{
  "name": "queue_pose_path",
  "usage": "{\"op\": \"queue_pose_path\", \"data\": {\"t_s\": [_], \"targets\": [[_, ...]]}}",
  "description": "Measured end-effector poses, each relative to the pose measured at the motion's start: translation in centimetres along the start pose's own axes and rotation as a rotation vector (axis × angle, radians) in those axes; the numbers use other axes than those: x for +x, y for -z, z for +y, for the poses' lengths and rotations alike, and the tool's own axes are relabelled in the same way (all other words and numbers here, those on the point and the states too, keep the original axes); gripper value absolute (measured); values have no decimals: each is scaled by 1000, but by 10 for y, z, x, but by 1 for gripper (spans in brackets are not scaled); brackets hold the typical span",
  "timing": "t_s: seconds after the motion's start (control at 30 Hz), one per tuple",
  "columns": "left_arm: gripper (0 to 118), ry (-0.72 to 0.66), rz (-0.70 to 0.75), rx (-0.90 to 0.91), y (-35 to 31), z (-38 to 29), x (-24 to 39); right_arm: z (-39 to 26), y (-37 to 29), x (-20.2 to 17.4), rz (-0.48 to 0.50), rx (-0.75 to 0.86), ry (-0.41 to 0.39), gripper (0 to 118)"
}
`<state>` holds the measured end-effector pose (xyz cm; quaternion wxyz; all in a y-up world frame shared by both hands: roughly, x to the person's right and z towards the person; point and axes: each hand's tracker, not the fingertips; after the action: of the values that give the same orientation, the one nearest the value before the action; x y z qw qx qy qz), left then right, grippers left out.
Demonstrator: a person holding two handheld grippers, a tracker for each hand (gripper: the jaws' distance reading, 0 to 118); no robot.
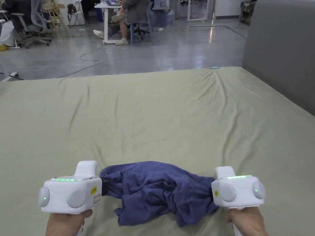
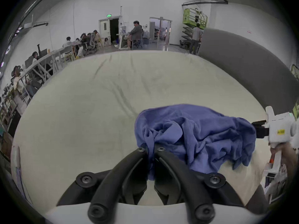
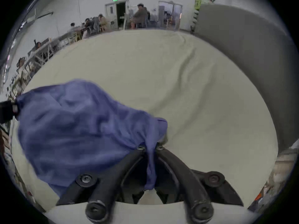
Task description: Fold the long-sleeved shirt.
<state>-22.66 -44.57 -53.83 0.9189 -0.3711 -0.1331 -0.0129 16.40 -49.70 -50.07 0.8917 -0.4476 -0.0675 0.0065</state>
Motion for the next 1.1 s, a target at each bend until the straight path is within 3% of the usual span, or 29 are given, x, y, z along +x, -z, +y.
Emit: {"op": "queue_pose_path", "data": {"t_s": [0.07,0.1,0.2,0.47,0.57,0.8,0.93,1.1], "targets": [[0,-10,-10,83,-20,11,-4,13,-31,14,74,141,118,1],[0,-46,-35,127,-29,18,-7,23,-45,19,70,191,130,1],[0,-116,-78,246,-61,56,-21,69,-93,36,62,326,117,1],[0,-57,-51,550,-161,204,-34,232,-211,56,42,622,60,1],[0,-84,-33,592,-187,258,-41,284,-246,51,29,677,-12,1],[0,-154,20,705,-245,341,-51,353,-311,44,-13,795,-10,1],[0,-156,2,758,-262,349,-51,360,-324,40,11,820,-2,1],[0,-130,33,678,-229,323,-54,340,-281,28,20,764,-29,1]]}}
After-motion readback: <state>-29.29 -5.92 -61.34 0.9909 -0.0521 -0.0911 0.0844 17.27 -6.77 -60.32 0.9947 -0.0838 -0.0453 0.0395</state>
